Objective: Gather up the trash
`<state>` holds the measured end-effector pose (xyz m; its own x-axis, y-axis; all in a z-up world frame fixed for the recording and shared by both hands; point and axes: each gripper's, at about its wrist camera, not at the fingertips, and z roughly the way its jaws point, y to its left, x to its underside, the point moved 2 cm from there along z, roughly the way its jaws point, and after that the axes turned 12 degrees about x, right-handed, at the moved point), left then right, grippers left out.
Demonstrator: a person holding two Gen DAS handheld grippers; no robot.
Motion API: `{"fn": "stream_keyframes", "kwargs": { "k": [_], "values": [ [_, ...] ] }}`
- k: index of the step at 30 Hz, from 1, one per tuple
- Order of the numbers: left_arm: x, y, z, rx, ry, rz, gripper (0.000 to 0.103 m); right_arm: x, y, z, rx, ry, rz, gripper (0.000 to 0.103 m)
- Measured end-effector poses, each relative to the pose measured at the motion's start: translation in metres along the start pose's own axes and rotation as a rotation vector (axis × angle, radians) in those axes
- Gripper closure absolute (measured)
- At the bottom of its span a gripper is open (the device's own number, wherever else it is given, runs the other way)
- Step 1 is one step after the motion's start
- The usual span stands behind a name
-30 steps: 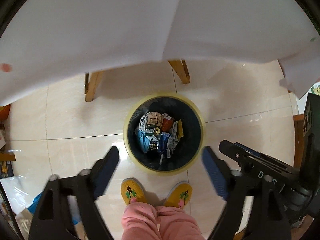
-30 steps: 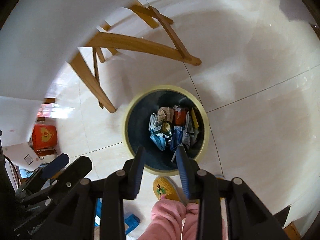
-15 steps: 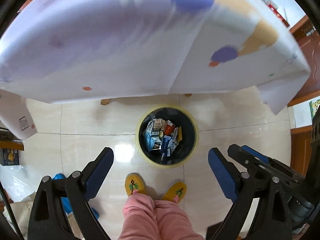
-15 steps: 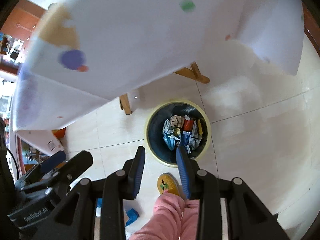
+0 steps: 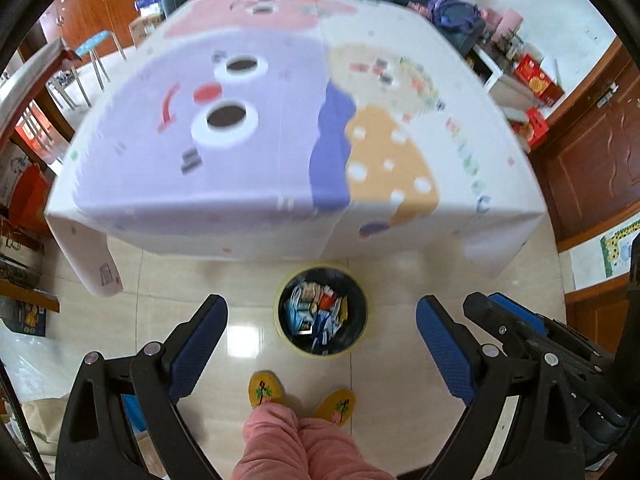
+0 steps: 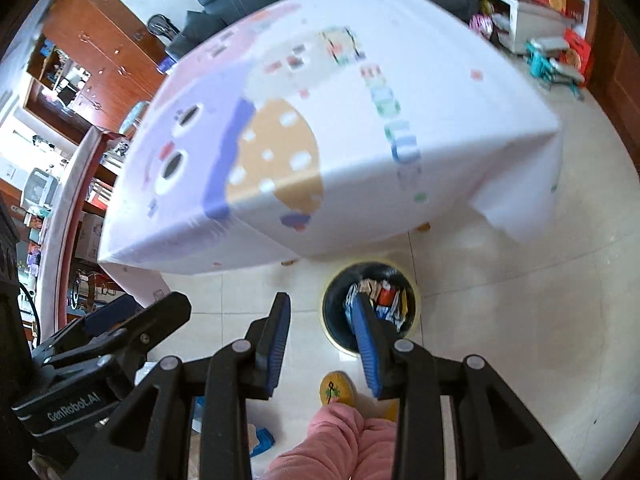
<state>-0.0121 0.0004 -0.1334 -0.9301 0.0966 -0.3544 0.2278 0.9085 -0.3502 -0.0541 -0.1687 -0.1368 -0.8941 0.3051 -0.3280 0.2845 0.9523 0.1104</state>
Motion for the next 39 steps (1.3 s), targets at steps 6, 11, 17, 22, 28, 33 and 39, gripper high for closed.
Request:
{"fn": "stream_keyframes", "kwargs": {
  "k": [6, 11, 17, 22, 28, 33, 39],
  "values": [
    [-0.018, -0.022, -0.047, -0.014, -0.083, 0.018, 0.009, -0.020, 0.005, -0.046, -0.018, -0.081, -0.032, 0.070],
    [-0.029, -0.037, -0.079, -0.051, -0.167, 0.039, 0.009, -0.034, 0.012, -0.081, -0.012, -0.170, -0.081, 0.070],
    [-0.038, -0.055, -0.108, -0.079, -0.250, 0.065, 0.009, -0.046, 0.016, -0.107, -0.016, -0.238, -0.113, 0.070],
    [-0.043, -0.063, -0.121, -0.088, -0.284, 0.075, 0.009, -0.054, 0.015, -0.117, -0.019, -0.262, -0.109, 0.070],
    [-0.045, -0.065, -0.127, -0.086, -0.306, 0.071, 0.009, -0.059, 0.016, -0.120, -0.018, -0.277, -0.097, 0.070],
    [-0.048, -0.063, -0.124, -0.096, -0.310, 0.070, 0.009, -0.059, 0.016, -0.120, -0.025, -0.280, -0.079, 0.070],
    [-0.047, -0.062, -0.123, -0.103, -0.311, 0.077, 0.009, -0.060, 0.016, -0.124, -0.032, -0.294, -0.064, 0.070]
  ]
}}
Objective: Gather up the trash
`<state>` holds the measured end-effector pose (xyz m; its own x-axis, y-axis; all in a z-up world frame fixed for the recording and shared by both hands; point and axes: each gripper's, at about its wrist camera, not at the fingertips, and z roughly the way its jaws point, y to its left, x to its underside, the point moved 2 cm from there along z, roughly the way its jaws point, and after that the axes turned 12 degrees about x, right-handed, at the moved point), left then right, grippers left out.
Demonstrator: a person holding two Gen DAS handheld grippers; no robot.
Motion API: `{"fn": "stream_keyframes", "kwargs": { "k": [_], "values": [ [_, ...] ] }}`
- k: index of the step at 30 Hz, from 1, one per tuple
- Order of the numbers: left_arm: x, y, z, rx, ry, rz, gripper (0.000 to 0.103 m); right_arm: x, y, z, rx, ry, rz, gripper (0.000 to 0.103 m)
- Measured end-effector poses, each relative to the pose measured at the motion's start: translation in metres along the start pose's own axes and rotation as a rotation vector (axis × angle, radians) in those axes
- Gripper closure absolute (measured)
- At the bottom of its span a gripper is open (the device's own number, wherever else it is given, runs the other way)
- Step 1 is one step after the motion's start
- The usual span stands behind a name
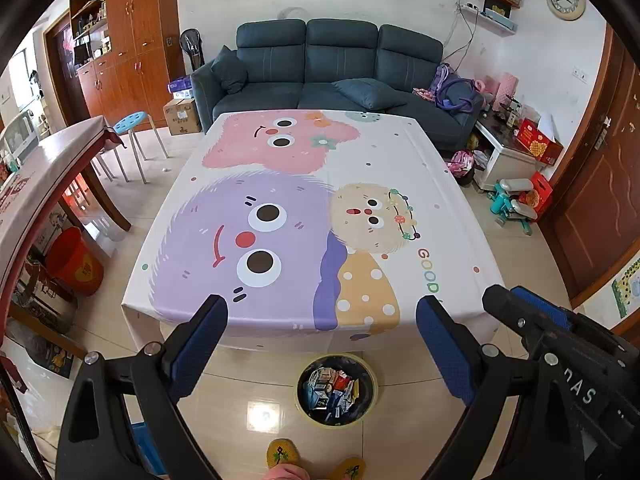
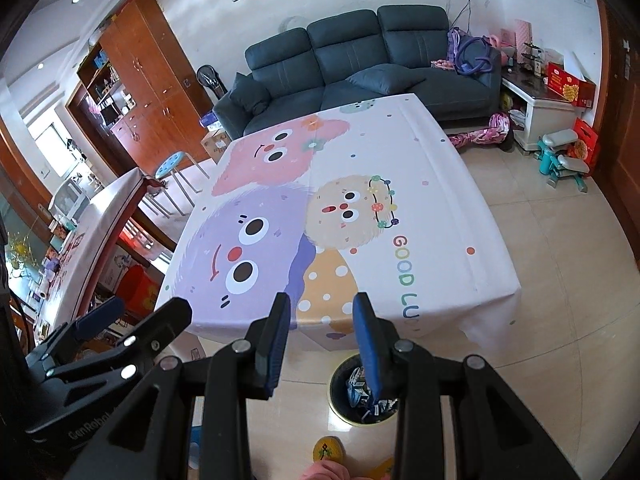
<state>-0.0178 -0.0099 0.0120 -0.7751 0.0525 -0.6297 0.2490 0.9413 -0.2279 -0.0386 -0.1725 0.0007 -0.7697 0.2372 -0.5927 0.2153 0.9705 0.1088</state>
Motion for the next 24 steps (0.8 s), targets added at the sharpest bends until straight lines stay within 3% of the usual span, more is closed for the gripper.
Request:
{"fn": "stream_keyframes", "kwargs": {
  "k": [24],
  "values": [
    [0.0024, 0.0088, -0.0026, -0.010, -0.013, -0.001, 0.009, 0.0014, 0.0066, -0.0038, 0.015, -0.020, -0.001, 0.070]
  ]
}}
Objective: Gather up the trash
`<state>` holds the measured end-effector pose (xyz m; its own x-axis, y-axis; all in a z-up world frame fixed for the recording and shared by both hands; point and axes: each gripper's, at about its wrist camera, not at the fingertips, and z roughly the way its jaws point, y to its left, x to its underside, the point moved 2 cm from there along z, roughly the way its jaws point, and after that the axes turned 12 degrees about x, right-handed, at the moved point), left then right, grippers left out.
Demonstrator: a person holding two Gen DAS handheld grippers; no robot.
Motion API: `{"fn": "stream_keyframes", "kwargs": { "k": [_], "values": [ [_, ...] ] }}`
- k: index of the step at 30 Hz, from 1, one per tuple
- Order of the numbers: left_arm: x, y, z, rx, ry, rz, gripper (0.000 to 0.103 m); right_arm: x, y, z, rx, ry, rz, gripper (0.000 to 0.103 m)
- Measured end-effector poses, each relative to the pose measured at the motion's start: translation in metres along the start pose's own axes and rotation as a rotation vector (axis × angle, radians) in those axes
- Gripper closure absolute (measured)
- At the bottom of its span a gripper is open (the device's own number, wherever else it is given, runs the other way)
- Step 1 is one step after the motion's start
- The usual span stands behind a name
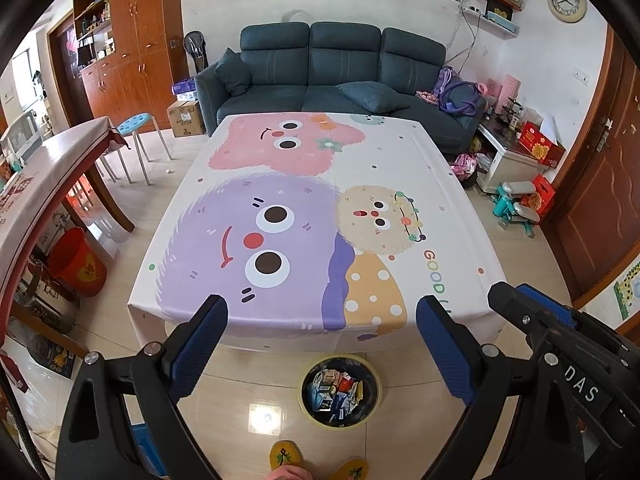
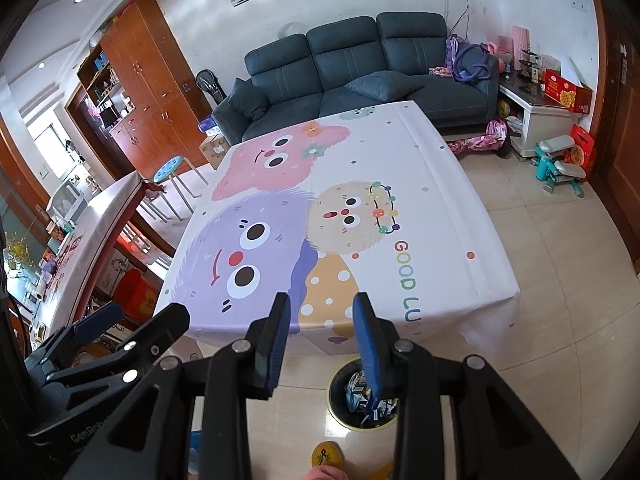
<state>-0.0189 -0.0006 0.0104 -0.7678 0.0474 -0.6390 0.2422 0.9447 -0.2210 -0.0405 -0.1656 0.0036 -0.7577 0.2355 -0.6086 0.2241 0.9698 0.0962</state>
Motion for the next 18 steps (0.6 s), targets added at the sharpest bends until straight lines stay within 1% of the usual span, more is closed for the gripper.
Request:
{"fn": "stream_keyframes", "kwargs": {
  "k": [4, 18],
  "values": [
    [-0.0015, 0.0032, -0.0018, -0.002, -0.010, -0.007, 0.009, 0.0007, 0.0008, -0.0001, 0.001, 0.000, -0.001, 0.070],
    [0.0001, 0.0052, -0.0006, 0.022, 0.005, -0.006, 0.009, 0.0025, 0.0038, -0.0002, 0.002, -0.001, -0.002, 0.070]
  ]
}}
